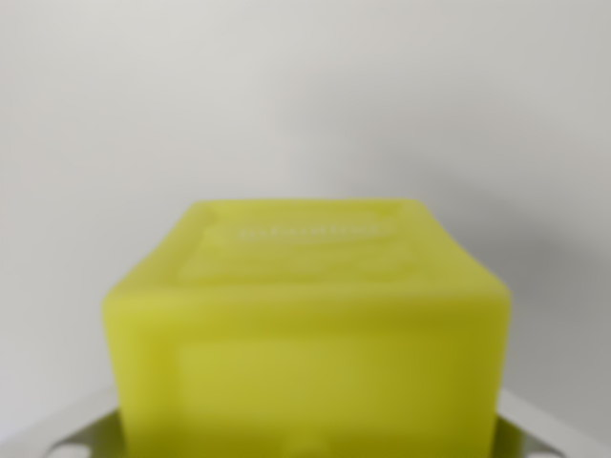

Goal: Pick yellow cube

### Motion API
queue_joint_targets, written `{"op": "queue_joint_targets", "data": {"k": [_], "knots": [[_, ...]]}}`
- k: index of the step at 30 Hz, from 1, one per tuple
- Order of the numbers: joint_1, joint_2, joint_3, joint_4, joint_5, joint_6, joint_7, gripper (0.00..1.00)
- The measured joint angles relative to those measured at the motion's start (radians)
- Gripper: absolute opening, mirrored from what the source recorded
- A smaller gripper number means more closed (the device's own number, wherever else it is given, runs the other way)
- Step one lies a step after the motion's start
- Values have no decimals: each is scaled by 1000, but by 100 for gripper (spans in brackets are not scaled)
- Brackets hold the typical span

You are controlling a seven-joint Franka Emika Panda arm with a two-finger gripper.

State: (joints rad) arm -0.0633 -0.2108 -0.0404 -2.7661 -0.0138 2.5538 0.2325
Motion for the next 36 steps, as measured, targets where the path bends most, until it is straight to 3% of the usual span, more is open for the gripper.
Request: {"op": "queue_joint_targets", "data": {"k": [36], "knots": [[2,-199,0,82,-6,-281,5,0]]}}
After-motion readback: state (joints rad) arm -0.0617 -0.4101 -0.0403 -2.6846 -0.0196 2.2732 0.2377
